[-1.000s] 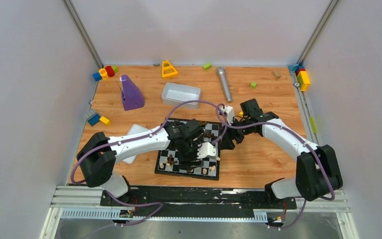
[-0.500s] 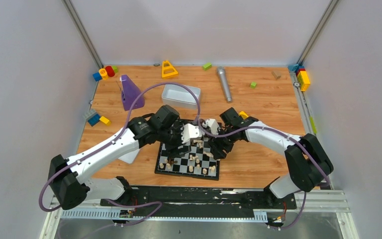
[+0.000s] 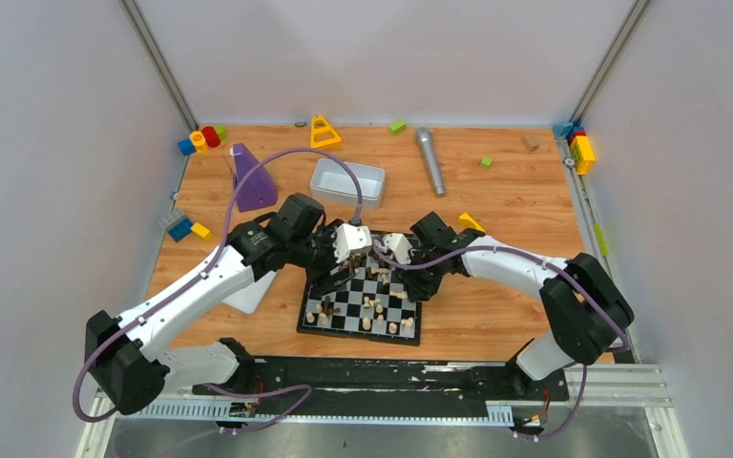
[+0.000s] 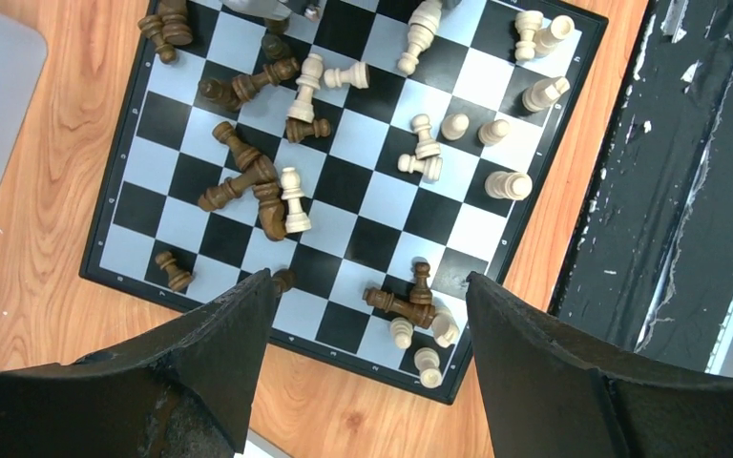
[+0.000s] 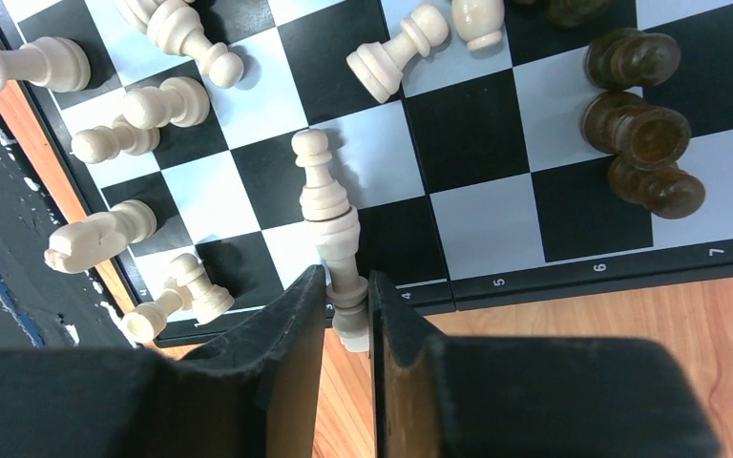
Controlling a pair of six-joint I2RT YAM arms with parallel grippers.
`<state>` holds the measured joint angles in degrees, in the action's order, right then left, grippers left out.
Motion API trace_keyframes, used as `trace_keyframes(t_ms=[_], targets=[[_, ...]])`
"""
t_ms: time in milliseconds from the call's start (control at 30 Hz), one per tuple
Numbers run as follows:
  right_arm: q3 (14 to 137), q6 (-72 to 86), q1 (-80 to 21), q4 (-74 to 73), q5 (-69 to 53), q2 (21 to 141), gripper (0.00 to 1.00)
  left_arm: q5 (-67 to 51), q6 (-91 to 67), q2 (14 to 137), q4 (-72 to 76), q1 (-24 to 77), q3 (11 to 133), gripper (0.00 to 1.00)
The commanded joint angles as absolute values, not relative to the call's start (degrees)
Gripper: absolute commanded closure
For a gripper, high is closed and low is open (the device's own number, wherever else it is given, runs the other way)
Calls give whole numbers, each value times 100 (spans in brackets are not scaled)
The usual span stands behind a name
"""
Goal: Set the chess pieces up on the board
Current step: Pick up the chess piece from the chessboard.
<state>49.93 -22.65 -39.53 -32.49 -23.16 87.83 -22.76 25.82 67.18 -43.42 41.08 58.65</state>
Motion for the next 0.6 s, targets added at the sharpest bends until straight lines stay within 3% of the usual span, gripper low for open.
trace_keyframes(t_ms=[0, 200, 567], targets=[[4992, -2488, -4060, -3205, -2023, 8846, 82, -2587, 2353, 6555, -3954, 3885, 5847, 19], [5091, -2614, -4040, -3191, -1817, 8604, 100, -2883, 2096, 6453, -3578, 3436, 5740, 20], [5768, -2581, -3635, -3239, -3228, 8111, 100, -4547, 1764, 6879, -2457, 2504, 5499, 29]])
